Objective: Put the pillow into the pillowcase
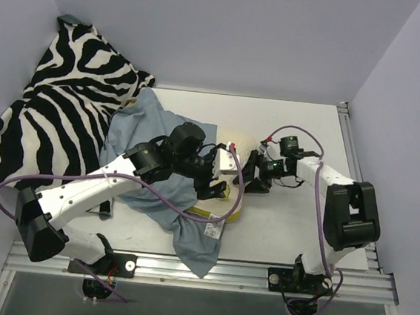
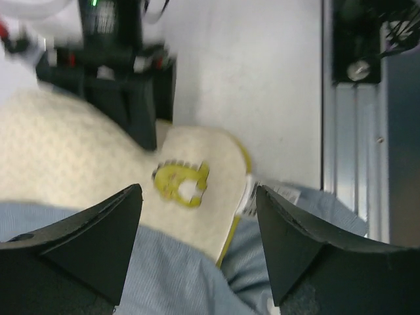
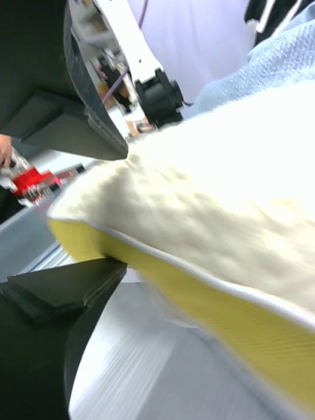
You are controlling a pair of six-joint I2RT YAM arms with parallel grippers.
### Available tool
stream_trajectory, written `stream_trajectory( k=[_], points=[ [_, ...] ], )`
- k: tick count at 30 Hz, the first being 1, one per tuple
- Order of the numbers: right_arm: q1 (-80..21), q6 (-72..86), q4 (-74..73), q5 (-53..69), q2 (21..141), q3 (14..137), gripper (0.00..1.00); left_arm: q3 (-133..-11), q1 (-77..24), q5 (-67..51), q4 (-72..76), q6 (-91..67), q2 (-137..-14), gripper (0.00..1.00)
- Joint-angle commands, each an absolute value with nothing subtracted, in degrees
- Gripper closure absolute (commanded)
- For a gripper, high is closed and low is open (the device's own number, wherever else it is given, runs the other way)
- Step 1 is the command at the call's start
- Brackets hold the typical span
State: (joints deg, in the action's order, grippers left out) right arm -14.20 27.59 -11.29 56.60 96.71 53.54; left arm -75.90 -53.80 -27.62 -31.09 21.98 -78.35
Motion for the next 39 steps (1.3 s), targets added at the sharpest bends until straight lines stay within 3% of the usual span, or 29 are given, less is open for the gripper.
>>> stream_trajectory(
  k=[1, 6, 10, 14, 15, 23, 24, 25, 26, 28, 31, 35, 38, 39],
  points=[
    [-10.1, 15.3, -25.5, 52.8, 91.1, 54.5, 0.38, -73.4, -48.5, -23.0, -35.6, 24.2, -79.4, 0.21],
    [-10.1, 10.7, -29.4, 50.6, 88.9, 53.7, 0.37, -69.4, -44.7, -18.4, -41.3, 32.3, -82.1, 0.18],
    [-6.2, 11.9, -29.5, 53.4, 90.4, 53.0, 0.37, -67.2, -48.8, -17.5, -39.7, 34.8, -82.9, 0.15],
    [-0.3, 13.5, -29.3, 55.5, 91.5, 50.5, 0.40, -66.7, -59.9, -7.9, -32.2, 38.5, -85.2, 0.12],
    [1.1, 13.9, -28.8, 55.8, 91.8, 49.4, 0.40, -67.1, -61.3, -6.4, -29.7, 38.9, -86.6, 0.03],
    [8.2, 13.2, -28.5, 54.5, 92.5, 48.5, 0.40, -70.3, -63.8, 7.9, -19.8, 42.4, -102.9, 0.03],
    [8.1, 13.2, -28.4, 54.2, 92.6, 48.5, 0.40, -70.1, -63.7, 8.6, -17.4, 42.9, -103.5, 0.09],
    [8.2, 13.2, -28.4, 54.0, 92.9, 48.8, 0.40, -70.3, -63.4, 7.2, -17.8, 43.3, -104.2, 0.23],
    [7.8, 13.4, -28.1, 52.8, 93.1, 49.0, 0.40, -71.0, -62.9, 4.8, -18.9, 42.5, -103.7, 0.66],
    [7.6, 13.6, -27.3, 51.6, 94.4, 49.7, 0.41, -73.6, -59.1, -8.9, -21.6, 39.8, -99.1, 1.00],
    [6.6, 16.3, -21.6, 48.5, 97.0, 51.1, 0.42, -77.2, -52.7, -23.4, -21.6, 32.2, -93.3, 1.00],
    [2.6, 22.0, -15.8, 48.1, 103.4, 53.6, 0.43, -81.1, -49.7, -29.3, -22.8, 25.0, -91.2, 1.00],
    [-2.6, 27.1, -9.2, 47.8, 106.1, 54.1, 0.38, -82.4, -49.1, -30.3, -22.9, 23.1, -91.4, 1.00],
    [-4.9, 30.4, -7.4, 46.9, 106.9, 54.4, 0.31, -82.9, -49.0, -30.5, -23.3, 22.8, -91.6, 1.00]
  ],
)
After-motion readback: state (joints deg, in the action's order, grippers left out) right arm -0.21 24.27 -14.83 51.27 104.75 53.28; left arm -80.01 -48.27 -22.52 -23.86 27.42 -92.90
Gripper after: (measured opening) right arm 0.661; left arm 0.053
